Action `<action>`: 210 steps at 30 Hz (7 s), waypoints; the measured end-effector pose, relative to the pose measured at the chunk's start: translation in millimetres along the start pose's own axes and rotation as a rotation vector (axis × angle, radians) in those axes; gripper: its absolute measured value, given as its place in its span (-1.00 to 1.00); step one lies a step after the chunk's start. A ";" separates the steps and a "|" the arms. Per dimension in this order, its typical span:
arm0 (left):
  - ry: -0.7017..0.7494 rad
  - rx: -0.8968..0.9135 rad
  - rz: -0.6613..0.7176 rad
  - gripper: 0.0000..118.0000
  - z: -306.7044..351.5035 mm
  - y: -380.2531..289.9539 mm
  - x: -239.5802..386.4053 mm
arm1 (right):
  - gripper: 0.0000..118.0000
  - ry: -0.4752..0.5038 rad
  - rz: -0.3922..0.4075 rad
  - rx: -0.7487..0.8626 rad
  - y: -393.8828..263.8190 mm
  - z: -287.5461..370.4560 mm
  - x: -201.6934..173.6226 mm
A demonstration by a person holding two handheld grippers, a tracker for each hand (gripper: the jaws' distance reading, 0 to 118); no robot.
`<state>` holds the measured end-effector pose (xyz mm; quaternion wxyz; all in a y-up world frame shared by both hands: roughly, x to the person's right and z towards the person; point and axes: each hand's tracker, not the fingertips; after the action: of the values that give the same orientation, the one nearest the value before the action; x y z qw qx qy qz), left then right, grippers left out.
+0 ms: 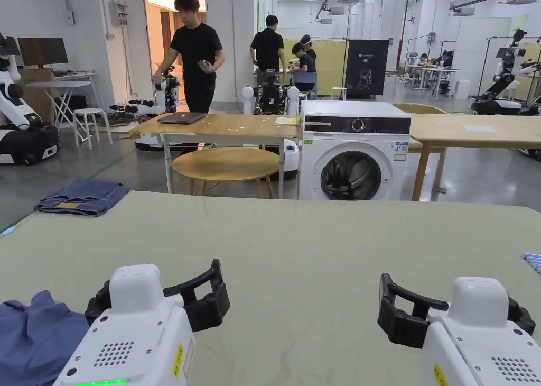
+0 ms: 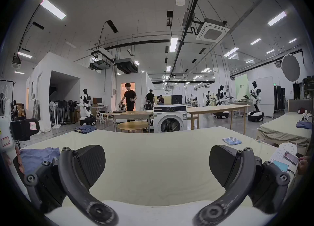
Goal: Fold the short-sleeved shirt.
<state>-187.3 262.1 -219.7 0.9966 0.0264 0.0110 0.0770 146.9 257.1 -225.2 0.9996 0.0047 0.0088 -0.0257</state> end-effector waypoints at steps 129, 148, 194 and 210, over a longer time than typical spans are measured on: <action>0.065 -0.270 0.037 -1.00 -127.7 160.2 -172.1 | -1.00 0.383 0.063 -0.168 -23.5 -30.8 -113.4; -0.681 -0.846 -0.058 -1.00 -158.3 -70.8 341.9 | -1.00 -0.187 0.121 -0.101 25.8 136.0 131.9; -0.002 -0.385 -0.141 -1.00 15.9 -82.6 -10.0 | -1.00 -0.001 0.100 -0.339 -87.2 -10.8 39.1; -0.051 -0.892 0.074 0.92 -340.8 -116.0 -101.9 | -1.00 0.004 0.078 -0.427 -109.2 -46.7 56.5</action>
<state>-279.1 149.2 -564.4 0.9070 -0.4037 -0.0487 0.1092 196.9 145.6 -273.9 0.9781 -0.2068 0.0157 0.0153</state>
